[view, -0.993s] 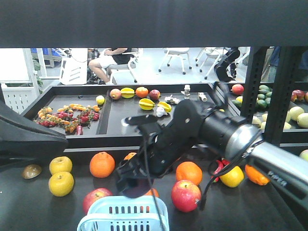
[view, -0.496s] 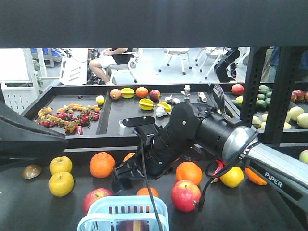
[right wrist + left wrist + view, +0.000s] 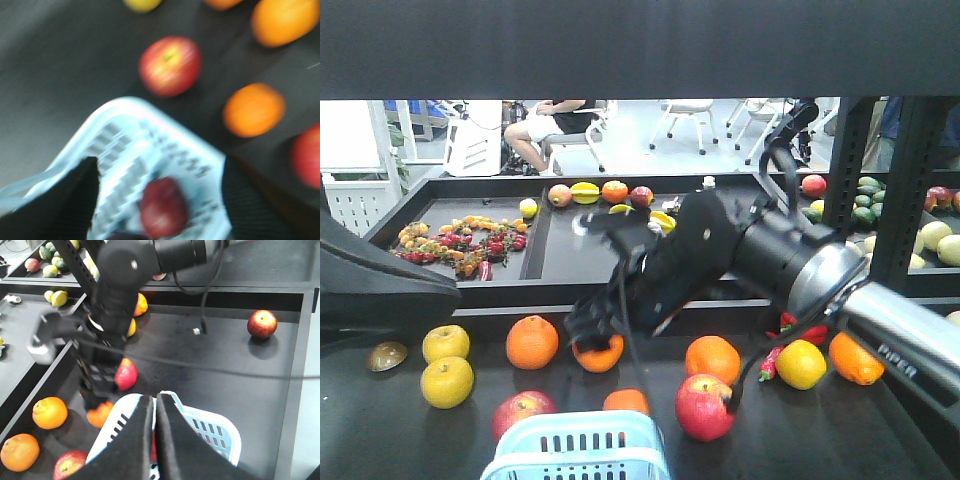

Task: Pick three apples into basket with both arms
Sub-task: 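Carry the apple over the basket and release it inside, then move the right gripper above the red-yellow apple near the bin edge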

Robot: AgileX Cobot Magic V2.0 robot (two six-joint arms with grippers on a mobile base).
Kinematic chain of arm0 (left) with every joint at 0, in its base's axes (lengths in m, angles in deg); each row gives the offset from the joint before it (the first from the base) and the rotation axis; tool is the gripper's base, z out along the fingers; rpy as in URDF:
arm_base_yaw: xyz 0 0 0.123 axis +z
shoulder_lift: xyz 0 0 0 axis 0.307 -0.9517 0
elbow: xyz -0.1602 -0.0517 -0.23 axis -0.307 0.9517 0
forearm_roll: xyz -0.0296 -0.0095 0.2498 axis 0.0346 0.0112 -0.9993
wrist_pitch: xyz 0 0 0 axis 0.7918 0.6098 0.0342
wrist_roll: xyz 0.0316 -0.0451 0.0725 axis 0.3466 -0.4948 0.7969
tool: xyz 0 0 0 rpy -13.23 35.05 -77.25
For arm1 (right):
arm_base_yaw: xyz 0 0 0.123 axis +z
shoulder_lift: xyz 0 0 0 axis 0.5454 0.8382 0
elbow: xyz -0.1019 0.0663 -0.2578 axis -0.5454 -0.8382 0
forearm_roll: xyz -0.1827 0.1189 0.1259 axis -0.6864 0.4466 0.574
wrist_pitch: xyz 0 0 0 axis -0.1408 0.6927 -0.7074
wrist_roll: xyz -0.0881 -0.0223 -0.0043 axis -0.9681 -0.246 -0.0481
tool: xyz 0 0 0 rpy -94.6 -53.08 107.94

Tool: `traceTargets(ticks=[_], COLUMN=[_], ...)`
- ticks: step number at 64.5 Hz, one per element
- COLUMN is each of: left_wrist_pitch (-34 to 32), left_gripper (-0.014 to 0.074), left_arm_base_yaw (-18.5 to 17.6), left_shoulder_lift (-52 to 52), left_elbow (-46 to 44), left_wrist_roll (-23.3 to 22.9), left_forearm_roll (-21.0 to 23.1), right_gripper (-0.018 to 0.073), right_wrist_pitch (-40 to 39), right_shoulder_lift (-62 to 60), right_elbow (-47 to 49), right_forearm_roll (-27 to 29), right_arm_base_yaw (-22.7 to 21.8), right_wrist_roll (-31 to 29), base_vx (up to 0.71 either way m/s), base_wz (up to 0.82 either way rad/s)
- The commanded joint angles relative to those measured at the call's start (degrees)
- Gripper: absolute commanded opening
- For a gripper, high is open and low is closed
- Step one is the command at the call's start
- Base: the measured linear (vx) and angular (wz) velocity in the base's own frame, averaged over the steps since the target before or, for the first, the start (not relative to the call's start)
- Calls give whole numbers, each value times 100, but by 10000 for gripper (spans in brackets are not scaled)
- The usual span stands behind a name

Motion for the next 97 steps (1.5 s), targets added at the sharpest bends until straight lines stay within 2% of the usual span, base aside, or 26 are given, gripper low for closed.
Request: traceTargets(ticks=[1, 5, 11, 14, 19, 23, 28, 41, 59, 65, 84, 97], left_wrist_pitch=[-317, -317, -317, -317, -317, -317, -317, -317, -317, -317, -317, -317], left_gripper=[-8, -8, -8, -8, -8, -8, -8, -8, -8, -8, -8, -8], left_arm_base_yaw=[-28, -28, -28, -28, -28, -28, -28, -28, -28, -28, -28, -28], left_shoulder_lift=[61, 61, 61, 61, 61, 61, 61, 61, 61, 61, 61, 61], left_elbow=[-158, -158, -158, -158, -158, -158, -158, -158, -158, -158, -158, -158], left_wrist_roll=[-45, -45, -45, -45, -45, -45, -45, -45, -45, -45, -45, -45], left_forearm_roll=[180, 180, 180, 180, 180, 180, 180, 180, 180, 180, 180, 180], right_gripper=[348, 261, 132, 69, -14, -11, -8, -4, -4, -4, -4, -1], right_wrist_pitch=[-35, 345, 1164, 1623, 1616, 1609, 1609, 1609, 1609, 1609, 1609, 1609], right_shoulder_lift=[-400, -401, -401, -401, -497, -611, -746, -1008, -1832, -2197, -3603, -4170], right_elbow=[595, 885, 1105, 1149, 1038, 1014, 1014, 821, -1833, -2571, -4363, -5339], right_forearm_roll=[-784, -1255, -1582, -1674, -1565, -1345, -1109, -1368, -1498, -1538, -1332, -920], right_arm_base_yaw=[-157, -289, -587, -777, -1109, -1353, -1562, -1773, -1969, -2158, -3434, -4175], right_wrist_roll=[460, 764, 948, 987, 1361, 1699, 1776, 1776, 1633, 1598, 1563, 967], base_vx=[0, 0, 0, 0, 0, 0, 0, 0, 0, 0, 0, 0], base_wz=[0, 0, 0, 0, 0, 0, 0, 0, 0, 0, 0, 0])
